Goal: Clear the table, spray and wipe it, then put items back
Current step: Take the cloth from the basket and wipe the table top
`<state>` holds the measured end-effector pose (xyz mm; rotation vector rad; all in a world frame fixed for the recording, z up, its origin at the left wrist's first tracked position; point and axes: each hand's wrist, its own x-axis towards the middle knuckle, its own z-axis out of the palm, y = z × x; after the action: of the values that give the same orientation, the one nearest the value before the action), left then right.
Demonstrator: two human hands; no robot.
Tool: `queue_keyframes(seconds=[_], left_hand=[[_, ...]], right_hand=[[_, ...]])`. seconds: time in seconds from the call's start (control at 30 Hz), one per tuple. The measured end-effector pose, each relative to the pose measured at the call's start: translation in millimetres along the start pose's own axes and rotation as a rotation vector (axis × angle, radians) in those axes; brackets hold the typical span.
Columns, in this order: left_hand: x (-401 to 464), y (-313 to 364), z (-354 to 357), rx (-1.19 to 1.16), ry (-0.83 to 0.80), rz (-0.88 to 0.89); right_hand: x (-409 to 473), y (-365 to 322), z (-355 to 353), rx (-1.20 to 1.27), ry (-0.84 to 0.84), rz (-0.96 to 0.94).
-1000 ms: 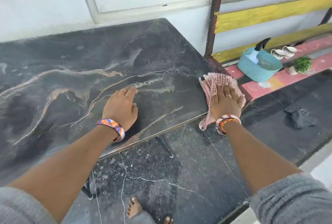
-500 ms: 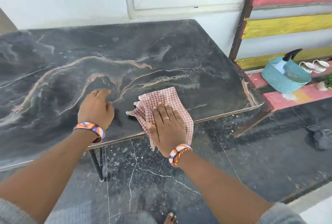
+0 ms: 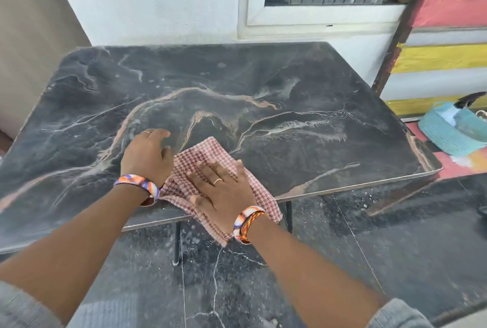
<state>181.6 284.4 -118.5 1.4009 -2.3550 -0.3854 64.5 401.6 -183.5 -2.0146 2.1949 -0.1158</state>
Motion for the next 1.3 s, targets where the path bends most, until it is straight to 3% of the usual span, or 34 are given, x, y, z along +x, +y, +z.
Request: queue_keyframes(seconds=[0.1,0.27,0.33,0.43,0.53,0.7,0.8,0.9,1.17,1.3], left_hand=[[6.1,-8.0,-3.6,0.009,-0.030,0.021],[5.2,-24.6,-6.7,0.016,-0.094,0.085],[5.2,-34.4,-9.1,0.026,-0.096,0.100],[8.1,-48.7,-15.4,0.029,-0.086,0.085],[12.0,-58.2,-18.8,0.015,-0.080,0.073],[25.8,-64.7,-20.3,0.018,-0.080,0.048],[39.4,-62.4,-18.5,0.017,-0.065,0.070],[53.8,-53.7,-13.8,0.025,-0.066,0.086],[99.4,-13.1,20.0,0.055,-0.096,0.098],[129.0,-0.9,34.3,0.029,-0.070,0.007]], right_hand=[[-2.3,36.6,-7.1,0.001,0.000,0.259],[-27.2,130.8,-27.0,0.062,0.013,0.906],[-31.2,144.0,-31.6,0.112,0.063,1.036],[-19.7,127.6,-28.8,0.155,0.156,1.012],[2.3,78.6,-22.3,0.316,0.090,0.908],[60.0,-37.7,-7.1,0.129,0.126,0.265],[65.6,-49.7,-3.2,0.071,0.031,0.136],[63.4,-8.1,-9.7,0.067,0.026,0.232],[51.9,179.4,-40.2,0.079,0.060,0.971],[94.0,228.0,-53.8,0.115,0.114,0.997]])
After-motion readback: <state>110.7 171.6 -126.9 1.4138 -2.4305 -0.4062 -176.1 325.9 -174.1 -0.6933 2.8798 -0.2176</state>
